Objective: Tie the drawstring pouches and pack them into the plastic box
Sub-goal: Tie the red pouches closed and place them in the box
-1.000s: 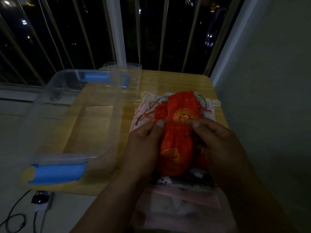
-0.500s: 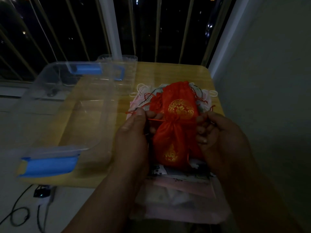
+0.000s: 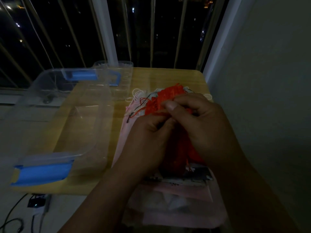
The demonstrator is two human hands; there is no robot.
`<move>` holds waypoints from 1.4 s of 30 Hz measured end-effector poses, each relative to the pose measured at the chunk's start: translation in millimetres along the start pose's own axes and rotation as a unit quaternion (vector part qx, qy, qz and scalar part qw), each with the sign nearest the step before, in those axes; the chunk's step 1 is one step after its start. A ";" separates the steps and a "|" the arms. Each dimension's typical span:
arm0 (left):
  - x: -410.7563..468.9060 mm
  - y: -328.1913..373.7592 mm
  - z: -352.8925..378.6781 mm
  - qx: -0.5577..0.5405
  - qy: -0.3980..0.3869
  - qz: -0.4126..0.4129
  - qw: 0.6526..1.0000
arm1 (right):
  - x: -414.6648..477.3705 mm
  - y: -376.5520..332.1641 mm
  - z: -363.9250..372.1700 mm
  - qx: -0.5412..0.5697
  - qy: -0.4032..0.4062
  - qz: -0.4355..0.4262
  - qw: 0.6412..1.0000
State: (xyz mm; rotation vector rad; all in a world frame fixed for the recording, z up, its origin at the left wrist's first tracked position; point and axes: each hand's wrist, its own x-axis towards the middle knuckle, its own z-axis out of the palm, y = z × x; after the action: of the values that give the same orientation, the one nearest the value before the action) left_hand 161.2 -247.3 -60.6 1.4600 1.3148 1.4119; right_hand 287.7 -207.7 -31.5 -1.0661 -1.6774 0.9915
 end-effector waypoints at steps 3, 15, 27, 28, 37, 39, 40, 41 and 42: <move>3.9 -0.8 -3.9 -0.012 0.043 -0.054 0.998 | 0.0 5.9 -6.4 0.064 0.026 0.067 0.995; 9.0 -12.1 -4.9 -0.058 0.053 -0.076 0.994 | -4.1 20.7 -6.1 -0.015 -0.097 0.077 0.992; 11.9 -27.2 -3.1 -0.162 0.132 -0.183 0.961 | 1.9 28.5 -5.1 0.241 -0.013 0.167 0.956; 13.6 -27.5 -3.2 -0.174 0.133 -0.190 0.957 | 2.5 28.2 -4.8 0.250 -0.015 0.162 0.955; 16.8 -11.8 -7.3 -0.136 0.101 -0.185 0.968 | -6.4 26.4 -6.1 0.178 -0.030 0.162 0.970; 9.4 -2.5 -9.6 -0.050 0.084 -0.141 0.985 | -8.7 21.1 -13.6 0.144 -0.033 0.187 0.971; 7.0 0.5 -12.3 0.020 0.075 -0.103 0.992 | -7.8 18.2 -16.4 0.123 -0.036 0.194 0.973; 6.3 4.2 -14.5 0.085 0.063 -0.061 0.993 | -6.6 13.3 -20.1 0.100 -0.043 0.195 0.975; 6.3 10.7 -16.2 0.133 0.046 -0.026 0.990 | -6.6 4.7 -24.1 0.076 -0.055 0.193 0.977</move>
State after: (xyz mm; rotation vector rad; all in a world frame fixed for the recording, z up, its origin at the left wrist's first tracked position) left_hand 146.7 -246.3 -46.3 1.5340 1.6377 1.3220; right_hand 313.0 -208.5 -30.7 -1.2823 -1.4797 1.4266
